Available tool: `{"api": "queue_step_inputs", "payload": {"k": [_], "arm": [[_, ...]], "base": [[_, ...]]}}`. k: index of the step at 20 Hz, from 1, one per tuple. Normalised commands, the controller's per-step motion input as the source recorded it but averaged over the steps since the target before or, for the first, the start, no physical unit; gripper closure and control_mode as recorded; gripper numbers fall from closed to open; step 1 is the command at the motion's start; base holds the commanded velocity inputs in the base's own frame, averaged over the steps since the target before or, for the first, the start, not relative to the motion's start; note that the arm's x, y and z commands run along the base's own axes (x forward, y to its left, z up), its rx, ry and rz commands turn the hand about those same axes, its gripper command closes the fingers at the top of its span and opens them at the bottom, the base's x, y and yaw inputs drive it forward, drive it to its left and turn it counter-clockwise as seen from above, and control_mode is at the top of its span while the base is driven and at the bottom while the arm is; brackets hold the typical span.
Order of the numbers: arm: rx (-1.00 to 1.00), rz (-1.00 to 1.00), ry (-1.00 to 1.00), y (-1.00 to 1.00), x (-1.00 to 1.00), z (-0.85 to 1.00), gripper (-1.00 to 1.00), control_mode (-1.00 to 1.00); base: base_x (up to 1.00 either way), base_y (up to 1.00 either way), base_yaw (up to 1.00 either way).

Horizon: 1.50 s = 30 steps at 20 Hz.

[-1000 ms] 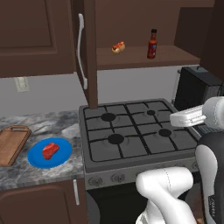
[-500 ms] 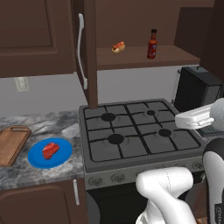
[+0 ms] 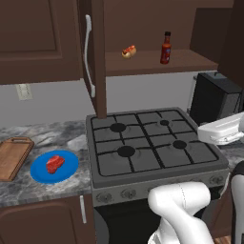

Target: Pick the steak from the plate and place it on the cutting board. Then pick the condiment bottle from the cabinet and place it next to the cutting board.

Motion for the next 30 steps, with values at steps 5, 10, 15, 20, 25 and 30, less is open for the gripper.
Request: {"api": "queue_step_inputs", "payload": {"k": [5, 10, 15, 20, 25, 30], "arm": [[0.0, 0.0, -0.02, 0.0, -0.02, 0.0, -1.0, 1.0], [0.0, 0.0, 0.0, 0.0, 0.0, 0.0, -1.0, 1.0], [0.0, 0.0, 0.0, 0.0, 0.0, 0.0, -1.0, 1.0], [0.0, 0.0, 0.0, 0.0, 0.0, 0.0, -1.0, 1.0], [0.0, 0.0, 0.0, 0.0, 0.0, 0.0, -1.0, 1.0], [0.0, 0.0, 0.0, 0.0, 0.0, 0.0, -1.0, 1.0]], "base": [[0.0, 0.0, 0.0], [-0.01, 0.0, 0.0], [-0.21, 0.0, 0.0], [-0.36, -0.02, 0.0], [-0.46, -0.04, 0.0], [-0.44, -0.01, 0.0]]}}
